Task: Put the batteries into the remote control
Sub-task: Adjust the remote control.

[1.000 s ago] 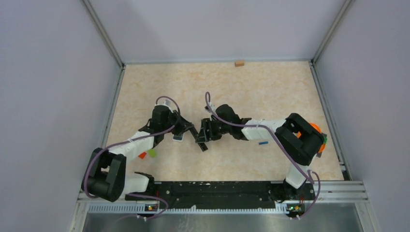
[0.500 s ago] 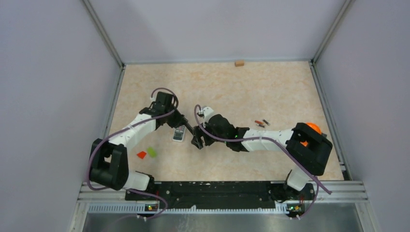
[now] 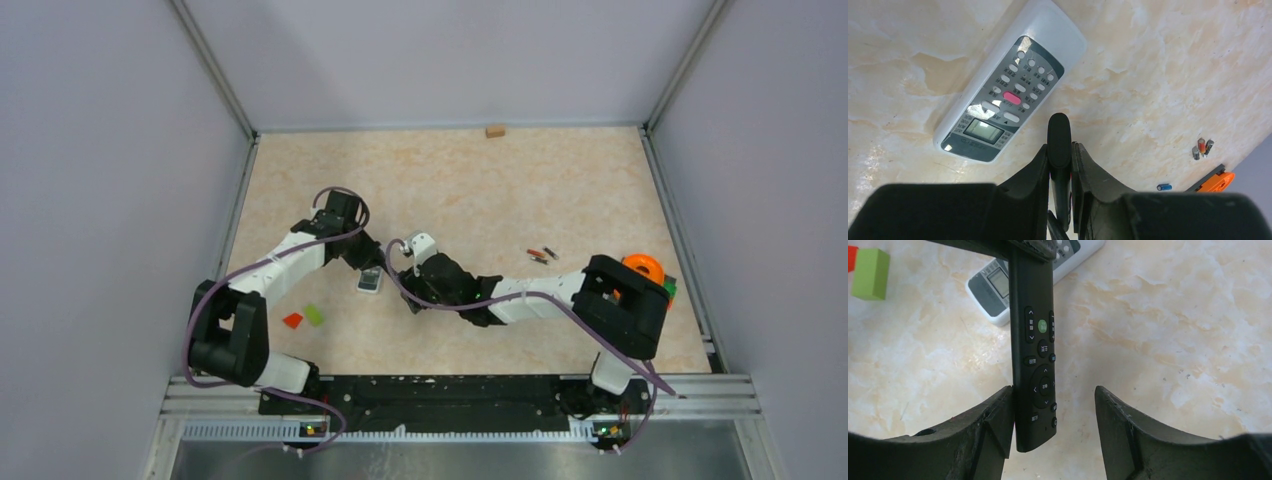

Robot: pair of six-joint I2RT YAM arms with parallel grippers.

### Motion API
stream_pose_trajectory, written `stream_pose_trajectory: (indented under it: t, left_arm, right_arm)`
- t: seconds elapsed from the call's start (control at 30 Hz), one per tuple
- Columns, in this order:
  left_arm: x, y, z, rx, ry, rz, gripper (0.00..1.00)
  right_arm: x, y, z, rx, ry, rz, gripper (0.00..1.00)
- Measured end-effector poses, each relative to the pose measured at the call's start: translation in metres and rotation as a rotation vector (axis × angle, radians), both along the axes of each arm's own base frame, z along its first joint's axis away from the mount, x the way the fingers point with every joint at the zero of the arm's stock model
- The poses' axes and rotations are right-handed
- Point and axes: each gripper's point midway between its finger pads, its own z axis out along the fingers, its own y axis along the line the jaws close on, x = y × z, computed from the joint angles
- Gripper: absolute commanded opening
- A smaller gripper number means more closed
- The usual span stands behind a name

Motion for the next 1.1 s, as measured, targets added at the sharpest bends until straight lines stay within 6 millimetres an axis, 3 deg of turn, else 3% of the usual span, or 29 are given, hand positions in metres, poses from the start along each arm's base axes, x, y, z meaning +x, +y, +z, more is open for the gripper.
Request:
stream_pose_trajectory:
  t: [0.2, 0.37, 0.53, 0.6, 0.67, 0.73, 0.87, 0.93, 1.1]
  left_arm:
    - [0.000, 0.000, 0.000, -0.004, 0.002, 0.010, 0.00]
    - [0.002, 0.000, 0.001, -0.006, 0.001, 0.023, 0.00]
    - [0.003, 0.003, 0.000, 0.003, -0.001, 0.037, 0.00]
    - [0.003, 0.006, -0.001, 0.012, -0.003, 0.048, 0.11]
    - [0.001, 0.011, -0.001, 0.013, -0.010, 0.061, 0.36]
    - [-0.003, 0.015, 0.001, -0.005, -0.031, 0.077, 0.55]
    - [-0.009, 0.016, 0.028, -0.077, -0.142, 0.084, 0.89]
    - [-0.006, 0.017, 0.047, -0.090, -0.218, 0.075, 0.98]
    - [-0.002, 0.024, 0.084, -0.099, -0.365, 0.066, 0.99]
  right_arm:
    - [-0.003, 0.001, -0.018, -0.034, 0.016, 0.012, 0.50]
    - [-0.004, 0.006, -0.020, -0.017, 0.017, 0.013, 0.37]
    - [-0.003, 0.014, -0.022, -0.004, 0.003, 0.021, 0.01]
    - [-0.003, 0.019, -0.023, -0.011, -0.006, 0.031, 0.00]
    - [-0.002, 0.022, -0.024, -0.011, -0.007, 0.035, 0.00]
    - [-0.005, 0.024, -0.023, -0.004, -0.004, 0.040, 0.00]
    - [-0.004, 0.027, -0.018, 0.042, 0.029, 0.004, 0.00]
    - [-0.002, 0.026, -0.012, 0.064, 0.038, -0.012, 0.00]
    - [0.008, 0.021, 0.025, 0.182, 0.063, -0.046, 0.00]
